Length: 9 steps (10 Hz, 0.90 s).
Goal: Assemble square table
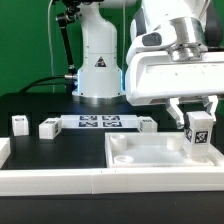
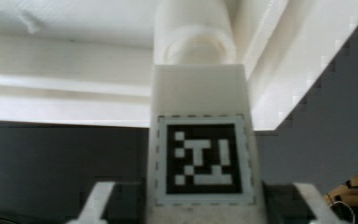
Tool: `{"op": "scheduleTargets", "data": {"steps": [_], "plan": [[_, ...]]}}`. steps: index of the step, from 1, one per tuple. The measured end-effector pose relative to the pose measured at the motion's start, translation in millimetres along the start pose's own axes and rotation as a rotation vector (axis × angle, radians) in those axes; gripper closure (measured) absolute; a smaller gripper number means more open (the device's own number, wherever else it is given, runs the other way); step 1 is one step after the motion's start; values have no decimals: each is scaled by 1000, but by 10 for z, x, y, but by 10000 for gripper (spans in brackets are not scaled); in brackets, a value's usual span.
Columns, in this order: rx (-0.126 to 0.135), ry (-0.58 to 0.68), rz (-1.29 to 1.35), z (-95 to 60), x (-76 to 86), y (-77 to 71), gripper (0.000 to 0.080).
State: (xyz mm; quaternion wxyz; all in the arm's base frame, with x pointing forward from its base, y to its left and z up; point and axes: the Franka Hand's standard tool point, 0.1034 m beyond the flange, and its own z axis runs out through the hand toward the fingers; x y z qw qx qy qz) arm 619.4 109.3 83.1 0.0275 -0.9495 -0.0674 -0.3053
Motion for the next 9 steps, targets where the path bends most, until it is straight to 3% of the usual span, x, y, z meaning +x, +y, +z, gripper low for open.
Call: {"op": "scheduleTargets", "data": {"steps": [3,4,5,6,7,8,9], "plan": [[0,8,-2,-4,-9,-5,508],[2,-14,-3,8,-25,-7,438],[3,-17,-3,11,-32,-8,438],[3,-17,-3,12,-33,-8,265],[3,-18,-4,13,-36,-8,265],[3,-18,-4,13,-36,-8,173],[3,-18,-4,14,-37,-8,157]]}}
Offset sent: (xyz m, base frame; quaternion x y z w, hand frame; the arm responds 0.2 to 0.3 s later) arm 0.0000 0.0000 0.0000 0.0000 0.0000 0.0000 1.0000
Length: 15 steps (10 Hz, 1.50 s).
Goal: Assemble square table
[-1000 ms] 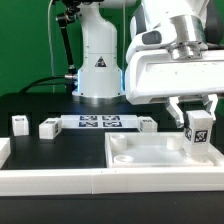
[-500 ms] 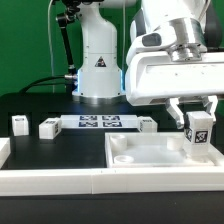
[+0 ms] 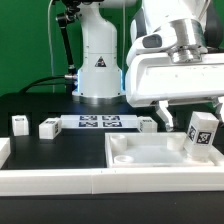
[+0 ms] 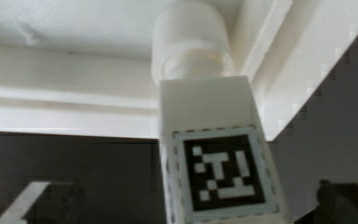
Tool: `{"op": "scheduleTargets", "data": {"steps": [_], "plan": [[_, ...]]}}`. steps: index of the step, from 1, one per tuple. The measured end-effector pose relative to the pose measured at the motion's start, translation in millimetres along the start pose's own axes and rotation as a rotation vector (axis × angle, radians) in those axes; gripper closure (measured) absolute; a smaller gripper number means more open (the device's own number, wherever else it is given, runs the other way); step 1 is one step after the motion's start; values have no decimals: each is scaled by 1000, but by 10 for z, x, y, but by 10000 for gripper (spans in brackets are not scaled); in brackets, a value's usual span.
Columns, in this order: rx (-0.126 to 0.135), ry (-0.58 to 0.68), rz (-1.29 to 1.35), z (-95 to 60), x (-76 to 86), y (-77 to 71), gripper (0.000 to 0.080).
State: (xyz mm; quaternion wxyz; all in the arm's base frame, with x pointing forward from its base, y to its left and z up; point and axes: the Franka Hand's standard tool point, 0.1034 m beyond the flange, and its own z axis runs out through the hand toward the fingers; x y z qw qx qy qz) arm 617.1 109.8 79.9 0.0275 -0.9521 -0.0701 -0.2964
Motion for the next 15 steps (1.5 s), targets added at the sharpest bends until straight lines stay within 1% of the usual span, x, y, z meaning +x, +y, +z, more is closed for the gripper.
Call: {"op": "scheduleTargets", "data": {"steps": [2,5,6,7,9,10,11,13,14,15], "plan": [[1,-3,-1,-6,3,-5,151],[7,-25,-23,-164,163,6,150],[15,-61,-24,-193,173,-17,150],[14,-55,-24,-201,188,-14,150],[30,-151,-24,-173,121,-48,150],[39,-237,-35,-145,110,1,150],[44,-303,-28,-126,135,39,150],[67,-437,-21,-113,130,14,150],[71,-459,-15,-94,161,10,150],[71,-466,-11,-74,151,4,150]]}}
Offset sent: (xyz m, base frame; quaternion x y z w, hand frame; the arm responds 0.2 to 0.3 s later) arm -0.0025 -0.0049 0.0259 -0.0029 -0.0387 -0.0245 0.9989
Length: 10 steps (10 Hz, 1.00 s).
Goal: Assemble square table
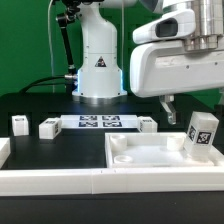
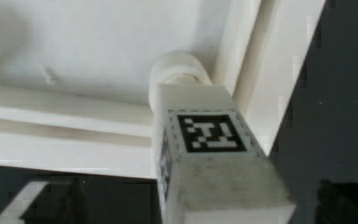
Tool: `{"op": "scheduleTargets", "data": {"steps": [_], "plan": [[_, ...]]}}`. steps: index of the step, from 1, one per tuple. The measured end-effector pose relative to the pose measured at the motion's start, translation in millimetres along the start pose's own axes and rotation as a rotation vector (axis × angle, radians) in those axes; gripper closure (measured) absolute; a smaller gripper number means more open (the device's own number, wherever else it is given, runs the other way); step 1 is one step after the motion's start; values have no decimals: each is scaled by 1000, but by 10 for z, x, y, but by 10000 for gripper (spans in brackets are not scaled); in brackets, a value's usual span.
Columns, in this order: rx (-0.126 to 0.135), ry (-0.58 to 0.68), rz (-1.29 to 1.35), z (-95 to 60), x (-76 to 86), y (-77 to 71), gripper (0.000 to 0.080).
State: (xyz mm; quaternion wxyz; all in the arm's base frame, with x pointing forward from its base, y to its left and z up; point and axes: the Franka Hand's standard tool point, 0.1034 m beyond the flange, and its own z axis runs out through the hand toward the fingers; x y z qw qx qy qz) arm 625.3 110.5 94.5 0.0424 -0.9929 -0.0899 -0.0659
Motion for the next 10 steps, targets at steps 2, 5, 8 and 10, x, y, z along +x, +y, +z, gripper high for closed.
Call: {"op": "scheduleTargets", "data": {"steps": [2,5,8,10], "plan": [[0,1,0,2,-3,3,150],[-1,-2,2,82,35,12,150],[-1,4,-1,63,78,10,152],[-1,4,-4,65,76,21,331]]}}
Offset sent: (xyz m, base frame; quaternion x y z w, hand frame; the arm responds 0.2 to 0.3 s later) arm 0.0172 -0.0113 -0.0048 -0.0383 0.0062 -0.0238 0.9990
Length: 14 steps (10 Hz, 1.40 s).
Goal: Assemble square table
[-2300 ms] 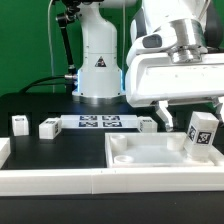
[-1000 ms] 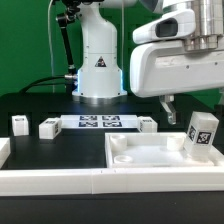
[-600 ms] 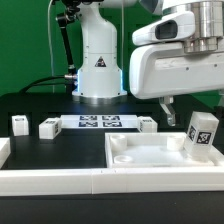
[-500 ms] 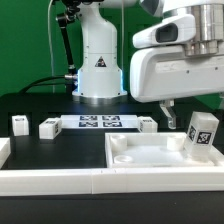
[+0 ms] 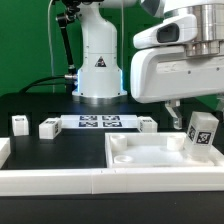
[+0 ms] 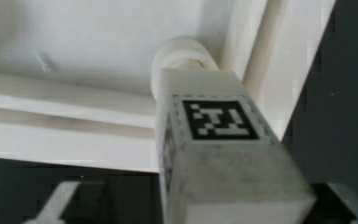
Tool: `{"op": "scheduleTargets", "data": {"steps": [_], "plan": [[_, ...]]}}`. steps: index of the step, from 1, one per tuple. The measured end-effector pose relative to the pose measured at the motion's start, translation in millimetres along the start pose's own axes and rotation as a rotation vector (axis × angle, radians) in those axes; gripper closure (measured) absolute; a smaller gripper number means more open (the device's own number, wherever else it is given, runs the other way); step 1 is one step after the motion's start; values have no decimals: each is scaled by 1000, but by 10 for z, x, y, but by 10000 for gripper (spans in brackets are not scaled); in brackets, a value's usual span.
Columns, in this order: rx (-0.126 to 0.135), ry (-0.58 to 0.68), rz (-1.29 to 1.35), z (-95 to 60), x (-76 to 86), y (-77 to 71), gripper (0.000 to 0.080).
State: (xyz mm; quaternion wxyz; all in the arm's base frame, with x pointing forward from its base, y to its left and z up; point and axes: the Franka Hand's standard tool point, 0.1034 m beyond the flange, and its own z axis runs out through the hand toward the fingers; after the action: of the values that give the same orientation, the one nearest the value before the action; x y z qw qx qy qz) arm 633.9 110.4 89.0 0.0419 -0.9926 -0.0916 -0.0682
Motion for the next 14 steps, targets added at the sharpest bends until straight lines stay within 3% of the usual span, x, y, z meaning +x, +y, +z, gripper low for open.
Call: {"op": "scheduleTargets", "data": {"steps": [1,6,10,14], "plan": [[0,0,0,0,0,0,505],[0,0,13,0,0,2,509],[24,73,374,-3,7,1,508],[29,72,770,0,-13,55,507]]}}
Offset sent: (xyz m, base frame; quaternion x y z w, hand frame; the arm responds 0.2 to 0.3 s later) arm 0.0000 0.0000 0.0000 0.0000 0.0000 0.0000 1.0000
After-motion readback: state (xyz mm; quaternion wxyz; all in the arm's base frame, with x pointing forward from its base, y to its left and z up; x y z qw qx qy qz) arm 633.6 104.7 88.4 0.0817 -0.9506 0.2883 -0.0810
